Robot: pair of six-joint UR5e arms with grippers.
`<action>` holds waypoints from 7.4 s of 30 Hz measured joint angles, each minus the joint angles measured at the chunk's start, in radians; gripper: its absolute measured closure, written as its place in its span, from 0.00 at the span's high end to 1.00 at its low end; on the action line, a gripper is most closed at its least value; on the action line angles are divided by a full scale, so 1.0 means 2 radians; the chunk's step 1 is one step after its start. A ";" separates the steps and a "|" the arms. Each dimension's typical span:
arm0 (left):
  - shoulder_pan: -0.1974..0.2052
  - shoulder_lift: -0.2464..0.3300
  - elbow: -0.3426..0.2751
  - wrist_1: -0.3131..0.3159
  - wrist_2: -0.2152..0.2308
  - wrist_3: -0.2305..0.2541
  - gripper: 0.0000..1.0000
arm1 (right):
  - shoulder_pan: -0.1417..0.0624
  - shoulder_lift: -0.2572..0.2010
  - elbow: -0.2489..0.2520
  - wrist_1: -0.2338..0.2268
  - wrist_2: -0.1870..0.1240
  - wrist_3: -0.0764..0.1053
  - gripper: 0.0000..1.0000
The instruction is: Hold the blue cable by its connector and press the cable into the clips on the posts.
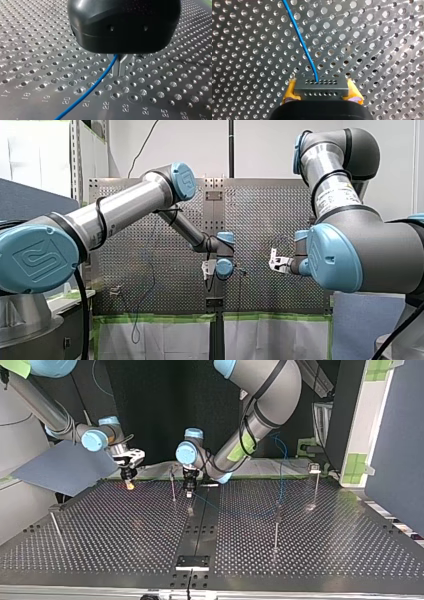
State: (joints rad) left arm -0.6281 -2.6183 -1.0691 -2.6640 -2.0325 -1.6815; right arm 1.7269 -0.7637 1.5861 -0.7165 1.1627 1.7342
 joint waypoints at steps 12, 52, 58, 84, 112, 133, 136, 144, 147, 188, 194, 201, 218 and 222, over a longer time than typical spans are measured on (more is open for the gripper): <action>0.000 0.000 0.000 -0.013 -0.007 0.014 0.87 | -0.001 0.000 -0.002 0.005 0.000 0.002 0.00; -0.074 0.056 -0.080 -0.113 -0.045 0.047 1.00 | -0.002 0.000 -0.002 0.022 -0.001 0.001 0.00; -0.082 0.057 -0.086 -0.109 -0.035 0.036 1.00 | -0.002 0.000 -0.002 0.023 -0.003 0.002 0.00; -0.086 0.046 -0.087 -0.055 -0.026 0.012 1.00 | -0.002 0.000 -0.002 0.024 -0.006 0.003 0.00; -0.086 0.043 -0.087 -0.080 -0.043 0.020 1.00 | -0.002 0.000 -0.002 0.025 -0.008 0.003 0.00; -0.110 0.122 -0.161 -0.027 -0.061 0.009 1.00 | -0.003 0.000 -0.002 0.028 -0.008 0.003 0.00; -0.108 0.137 -0.176 -0.012 -0.061 0.000 1.00 | -0.003 0.000 -0.002 0.029 -0.008 0.003 0.00; -0.104 0.172 -0.211 0.023 -0.062 -0.016 1.00 | -0.004 0.000 -0.002 0.033 -0.008 0.002 0.00; -0.103 0.186 -0.225 0.034 -0.066 -0.022 1.00 | -0.004 0.000 -0.002 0.036 -0.008 0.001 0.00; -0.097 0.387 -0.426 0.032 -0.075 -0.036 1.00 | -0.024 -0.082 -0.002 0.110 0.009 -0.024 0.00; -0.093 0.414 -0.453 0.033 -0.075 -0.036 1.00 | -0.025 -0.110 -0.002 0.111 0.009 -0.025 0.00; -0.089 0.447 -0.486 0.046 -0.074 -0.036 1.00 | -0.026 -0.143 -0.002 0.111 0.006 -0.025 0.00; -0.088 0.454 -0.493 0.051 -0.073 -0.037 1.00 | -0.026 -0.151 -0.002 0.111 0.004 -0.026 0.00; -0.088 0.454 -0.493 0.051 -0.073 -0.037 1.00 | -0.026 -0.151 -0.002 0.111 0.004 -0.026 0.00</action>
State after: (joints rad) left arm -0.8042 -1.7104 -2.0548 -2.5619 -2.1789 -1.7548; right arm 1.6743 -1.0648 1.5825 -0.4941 1.1706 1.6830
